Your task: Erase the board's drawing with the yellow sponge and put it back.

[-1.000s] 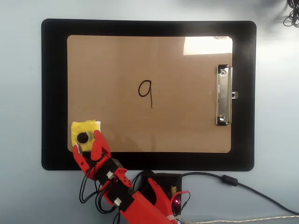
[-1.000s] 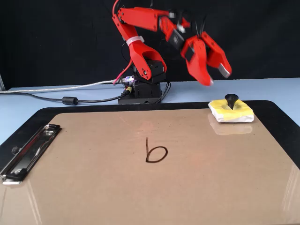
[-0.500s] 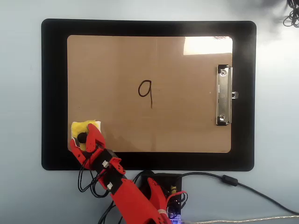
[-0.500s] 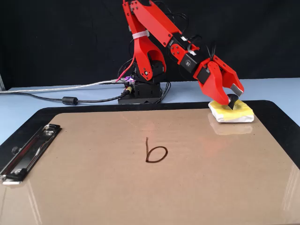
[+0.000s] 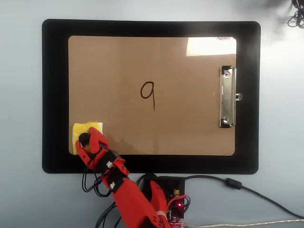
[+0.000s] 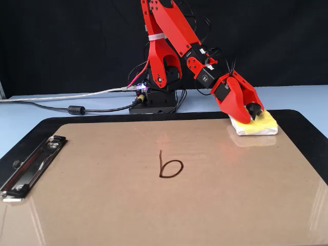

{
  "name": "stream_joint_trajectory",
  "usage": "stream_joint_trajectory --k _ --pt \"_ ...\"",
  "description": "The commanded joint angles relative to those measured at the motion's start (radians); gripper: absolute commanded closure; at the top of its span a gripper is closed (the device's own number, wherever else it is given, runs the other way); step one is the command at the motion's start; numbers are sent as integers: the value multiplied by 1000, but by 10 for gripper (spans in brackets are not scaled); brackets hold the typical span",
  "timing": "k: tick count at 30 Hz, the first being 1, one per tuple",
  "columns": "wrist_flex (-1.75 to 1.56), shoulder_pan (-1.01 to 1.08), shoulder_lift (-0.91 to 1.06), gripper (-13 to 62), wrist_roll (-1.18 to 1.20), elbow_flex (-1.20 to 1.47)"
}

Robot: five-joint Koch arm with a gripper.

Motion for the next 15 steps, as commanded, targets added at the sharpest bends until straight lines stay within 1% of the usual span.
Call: stream_joint_trajectory --k 1,4,9,12,14,15 --pt "-97 -12 14 463 -2 0" --pt "-98 5 15 568 -2 -5" --pt "-91 29 49 573 -9 -15" --pt "-37 77 175 573 -29 -15" --pt "141 166 325 573 -81 -21" --pt "288 239 414 574 -103 -48"
